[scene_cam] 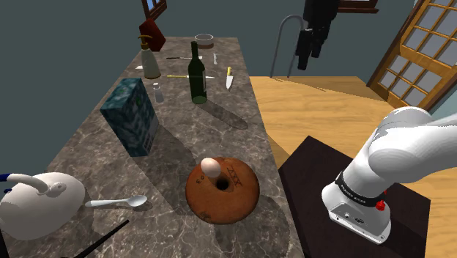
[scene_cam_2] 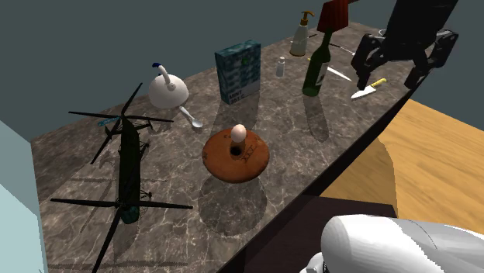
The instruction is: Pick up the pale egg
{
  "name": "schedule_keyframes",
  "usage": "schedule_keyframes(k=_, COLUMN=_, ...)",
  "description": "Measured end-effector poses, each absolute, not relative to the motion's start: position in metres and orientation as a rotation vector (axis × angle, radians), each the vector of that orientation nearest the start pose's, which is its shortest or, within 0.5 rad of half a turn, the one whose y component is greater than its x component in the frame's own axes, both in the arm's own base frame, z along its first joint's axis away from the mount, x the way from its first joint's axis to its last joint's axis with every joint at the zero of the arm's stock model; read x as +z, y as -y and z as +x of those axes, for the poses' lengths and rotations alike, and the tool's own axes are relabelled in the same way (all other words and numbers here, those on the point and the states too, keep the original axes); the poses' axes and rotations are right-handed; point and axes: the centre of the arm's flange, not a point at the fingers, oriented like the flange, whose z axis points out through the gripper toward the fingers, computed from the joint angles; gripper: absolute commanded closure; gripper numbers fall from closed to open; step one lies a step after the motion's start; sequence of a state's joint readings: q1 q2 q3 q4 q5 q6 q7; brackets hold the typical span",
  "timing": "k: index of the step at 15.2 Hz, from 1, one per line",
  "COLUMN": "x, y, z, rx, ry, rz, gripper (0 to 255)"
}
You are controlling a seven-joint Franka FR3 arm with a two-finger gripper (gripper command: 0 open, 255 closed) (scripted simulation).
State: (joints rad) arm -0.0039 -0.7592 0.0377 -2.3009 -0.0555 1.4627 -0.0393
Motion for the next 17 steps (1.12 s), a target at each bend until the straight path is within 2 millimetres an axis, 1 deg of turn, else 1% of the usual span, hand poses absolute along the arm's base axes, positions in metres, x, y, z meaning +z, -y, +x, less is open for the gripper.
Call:
schedule_keyframes(k=1, x=0.599, y=-0.008, z=0.303, rx=0.129, ry=0.093, rz=-3.218, gripper=0)
schedule_keyframes(k=3, x=0.588, y=-0.019, z=0.306, rx=0.137, ry=0.089, rz=-3.214, gripper=0)
schedule_keyframes(k=6, x=0.569, y=-0.047, z=0.316, rx=0.154, ry=0.078, rz=-3.203, gripper=0)
schedule_keyframes(k=7, x=0.557, y=-0.056, z=0.318, rx=0.161, ry=0.074, rz=-3.199, gripper=0)
schedule_keyframes(k=10, x=0.538, y=-0.082, z=0.329, rx=0.178, ry=0.061, rz=-3.186, gripper=0)
schedule_keyframes(k=13, x=0.511, y=-0.11, z=0.337, rx=0.196, ry=0.048, rz=-3.174, gripper=0)
schedule_keyframes(k=15, x=0.492, y=-0.129, z=0.346, rx=0.208, ry=0.039, rz=-3.166, gripper=0)
schedule_keyframes(k=17, x=0.477, y=-0.149, z=0.354, rx=0.219, ry=0.031, rz=-3.157, gripper=0)
